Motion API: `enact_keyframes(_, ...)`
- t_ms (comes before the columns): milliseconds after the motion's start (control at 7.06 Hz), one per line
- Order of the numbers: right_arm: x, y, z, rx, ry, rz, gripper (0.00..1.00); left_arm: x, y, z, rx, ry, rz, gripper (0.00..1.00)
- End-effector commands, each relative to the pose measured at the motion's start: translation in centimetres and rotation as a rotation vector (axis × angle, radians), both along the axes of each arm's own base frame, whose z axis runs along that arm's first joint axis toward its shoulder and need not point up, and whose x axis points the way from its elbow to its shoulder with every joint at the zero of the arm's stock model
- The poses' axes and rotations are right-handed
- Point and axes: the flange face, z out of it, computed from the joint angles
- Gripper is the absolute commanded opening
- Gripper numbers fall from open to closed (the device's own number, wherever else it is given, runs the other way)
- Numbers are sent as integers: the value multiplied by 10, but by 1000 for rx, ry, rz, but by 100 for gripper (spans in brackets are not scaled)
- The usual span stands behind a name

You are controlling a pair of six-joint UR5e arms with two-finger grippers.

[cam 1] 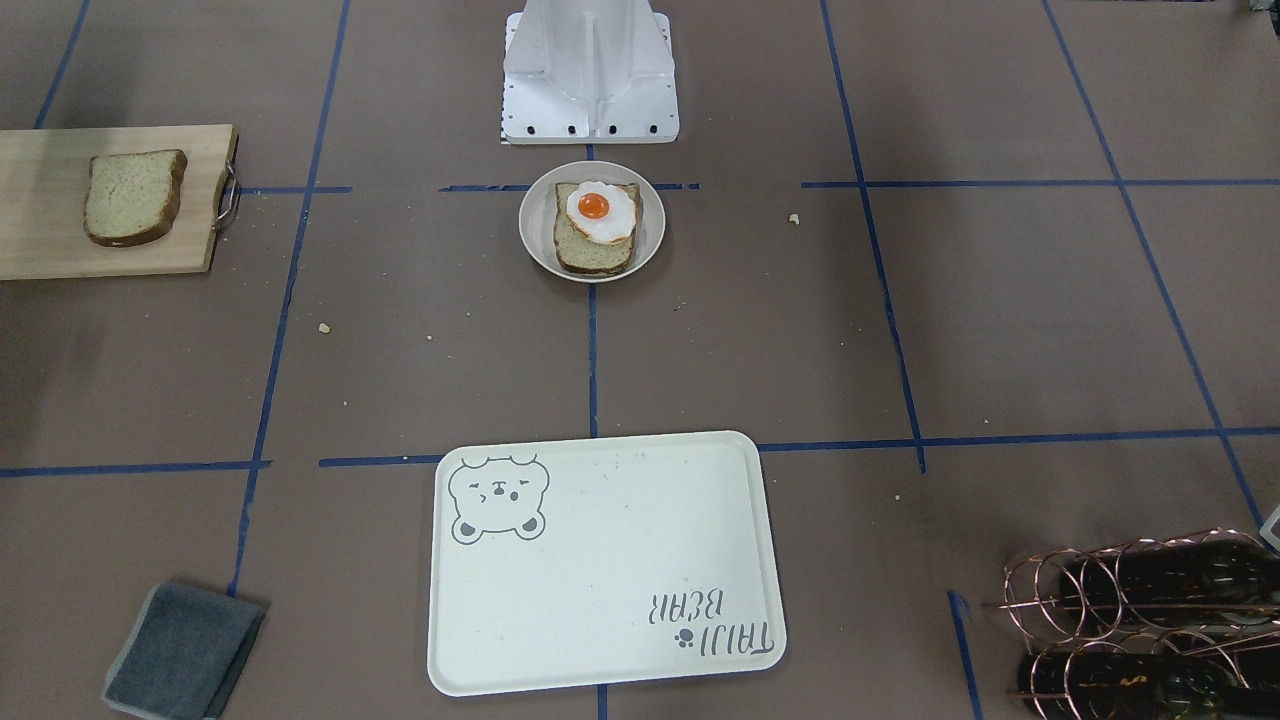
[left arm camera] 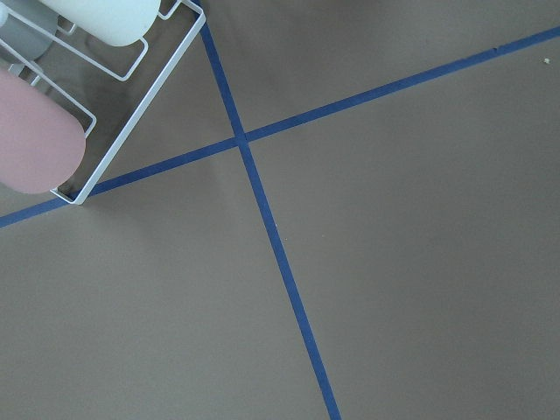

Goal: Make sandwich and place on tray

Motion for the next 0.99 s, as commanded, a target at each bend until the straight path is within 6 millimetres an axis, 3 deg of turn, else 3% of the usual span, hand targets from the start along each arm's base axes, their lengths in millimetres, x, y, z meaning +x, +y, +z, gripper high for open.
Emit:
enact_keyframes(0, -23, 39, 43, -10, -10, 6, 100, 0, 0, -4, 8, 0, 0, 100)
enact_keyframes(142, -16, 63, 90, 14, -58, 30, 96, 0, 0, -4, 6, 0, 0, 100)
enact_keyframes(425, -31, 68, 87, -4, -97, 45, 91, 0, 1, -2, 3, 0, 0, 100)
enact_keyframes(850, -87, 61, 70, 17, -68, 26, 82, -1, 2, -1, 0, -2, -2, 100)
